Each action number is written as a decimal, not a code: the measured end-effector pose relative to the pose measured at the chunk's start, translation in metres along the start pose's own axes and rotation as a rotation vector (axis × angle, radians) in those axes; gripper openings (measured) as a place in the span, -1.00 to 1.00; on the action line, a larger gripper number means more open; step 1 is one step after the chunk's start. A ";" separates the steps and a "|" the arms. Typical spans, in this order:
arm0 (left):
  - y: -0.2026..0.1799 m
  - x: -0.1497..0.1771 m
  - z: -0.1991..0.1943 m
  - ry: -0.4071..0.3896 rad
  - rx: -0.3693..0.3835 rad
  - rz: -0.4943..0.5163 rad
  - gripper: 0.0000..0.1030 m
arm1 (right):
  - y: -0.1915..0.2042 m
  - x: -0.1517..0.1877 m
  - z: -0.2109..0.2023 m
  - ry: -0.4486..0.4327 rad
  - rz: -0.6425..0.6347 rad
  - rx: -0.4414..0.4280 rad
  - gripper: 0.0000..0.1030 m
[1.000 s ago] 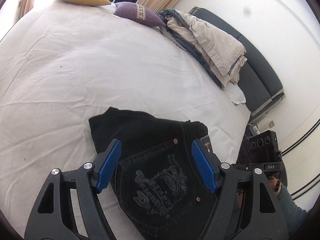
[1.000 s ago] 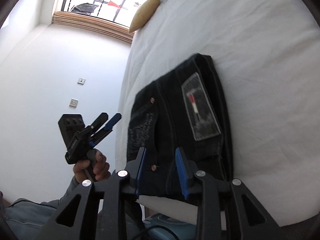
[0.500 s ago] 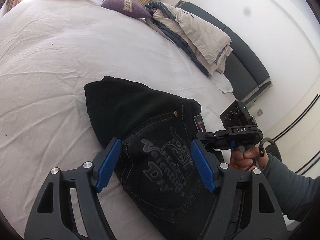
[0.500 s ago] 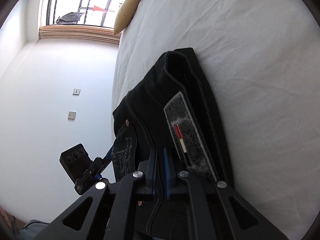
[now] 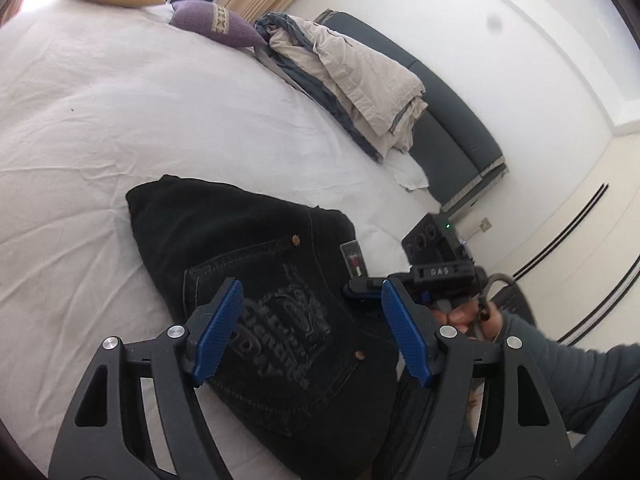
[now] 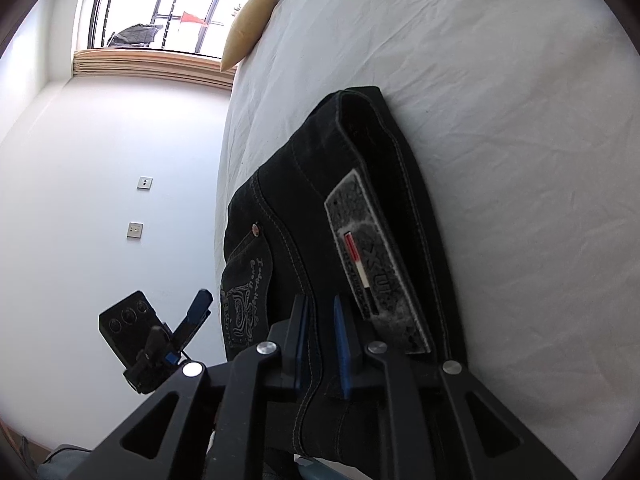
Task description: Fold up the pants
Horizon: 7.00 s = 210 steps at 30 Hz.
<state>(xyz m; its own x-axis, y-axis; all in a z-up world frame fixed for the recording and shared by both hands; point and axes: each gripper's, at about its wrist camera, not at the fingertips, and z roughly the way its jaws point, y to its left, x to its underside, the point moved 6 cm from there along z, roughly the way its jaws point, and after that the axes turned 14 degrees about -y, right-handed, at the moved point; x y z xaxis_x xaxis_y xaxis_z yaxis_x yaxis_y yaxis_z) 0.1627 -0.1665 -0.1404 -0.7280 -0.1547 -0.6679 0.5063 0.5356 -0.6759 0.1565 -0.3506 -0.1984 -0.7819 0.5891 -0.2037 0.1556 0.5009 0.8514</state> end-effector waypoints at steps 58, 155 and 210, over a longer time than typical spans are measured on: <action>0.015 0.043 0.102 0.315 -0.434 0.074 -0.31 | 0.007 -0.024 -0.001 0.011 -0.263 0.306 -0.51; -0.055 -0.081 -0.089 -0.255 -1.034 0.327 1.00 | 0.278 0.030 -0.064 -0.674 -0.780 0.484 1.00; -0.014 -0.075 -0.062 -0.176 -1.024 0.269 1.00 | 0.271 0.056 -0.024 -0.538 -0.813 0.515 1.00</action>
<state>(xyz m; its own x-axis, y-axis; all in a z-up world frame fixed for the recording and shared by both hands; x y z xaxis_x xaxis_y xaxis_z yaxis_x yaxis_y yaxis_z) 0.1814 -0.1109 -0.0612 -0.5318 -0.0018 -0.8468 -0.0482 0.9984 0.0282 0.1404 -0.1967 0.0322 -0.4195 0.1007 -0.9021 0.0447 0.9949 0.0903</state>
